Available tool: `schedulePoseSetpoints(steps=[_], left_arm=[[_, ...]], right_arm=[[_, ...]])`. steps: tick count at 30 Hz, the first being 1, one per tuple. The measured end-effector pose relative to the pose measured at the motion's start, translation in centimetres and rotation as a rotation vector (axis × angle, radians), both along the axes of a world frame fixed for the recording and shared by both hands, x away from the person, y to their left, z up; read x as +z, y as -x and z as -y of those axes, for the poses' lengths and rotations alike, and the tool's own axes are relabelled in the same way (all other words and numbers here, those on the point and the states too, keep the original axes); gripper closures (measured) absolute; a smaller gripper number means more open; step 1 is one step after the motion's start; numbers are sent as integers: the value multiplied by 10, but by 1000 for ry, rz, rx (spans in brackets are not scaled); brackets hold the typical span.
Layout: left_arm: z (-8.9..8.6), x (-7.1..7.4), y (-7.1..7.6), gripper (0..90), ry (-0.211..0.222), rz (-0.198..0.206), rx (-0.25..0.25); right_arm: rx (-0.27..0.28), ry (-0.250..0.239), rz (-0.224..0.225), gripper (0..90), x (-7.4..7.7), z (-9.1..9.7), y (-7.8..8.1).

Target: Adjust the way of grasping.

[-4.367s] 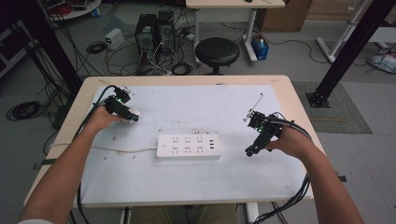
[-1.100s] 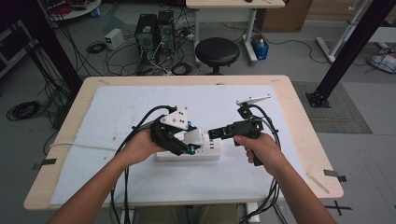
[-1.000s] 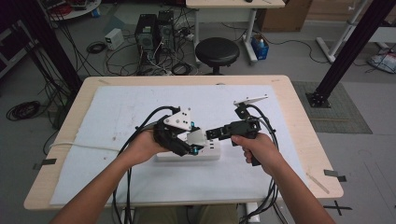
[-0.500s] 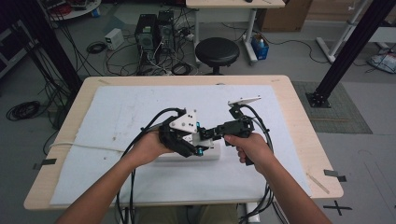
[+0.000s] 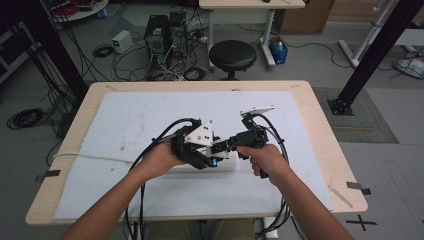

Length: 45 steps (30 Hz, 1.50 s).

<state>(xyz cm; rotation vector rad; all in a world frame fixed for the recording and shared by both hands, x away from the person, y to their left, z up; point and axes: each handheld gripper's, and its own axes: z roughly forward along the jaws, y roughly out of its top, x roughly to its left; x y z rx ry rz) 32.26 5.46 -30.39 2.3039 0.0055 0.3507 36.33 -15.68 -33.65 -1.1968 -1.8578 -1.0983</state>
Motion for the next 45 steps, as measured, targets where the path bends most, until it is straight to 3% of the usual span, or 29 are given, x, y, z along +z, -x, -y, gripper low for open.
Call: schedulePoseSetpoints(steps=[3, 5, 12, 16, 21, 28, 34, 39, 45], left_arm=[[2, 0, -1, 412, -8, -12, 23], [0, 0, -4, 275, -12, -32, 66], [-27, -1, -13, 214, -38, -108, 158], [-49, 0, -19, 214, -73, -142, 231], [-83, -4, -28, 214, -125, -201, 336], [-123, -4, -28, 214, -168, -232, 436], [-147, -2, -28, 214, -223, -264, 490], [-160, 0, -26, 214, -235, -276, 515], [-168, -4, -27, 214, -240, -291, 537]], right_arm=[[-15, -12, -2, 619, -2, 2, 0], [-22, 31, 34, 619, -3, 2, 0], [-72, 121, 142, 620, -2, 21, -1], [-98, 200, 190, 620, 0, 34, -2], [-99, 333, 280, 620, 6, 50, -1], [-54, 495, 377, 619, 22, 72, 4], [20, 640, 467, 619, 40, 85, 7], [30, 702, 485, 619, 49, 101, 5], [17, 720, 480, 618, 50, 113, 0]])
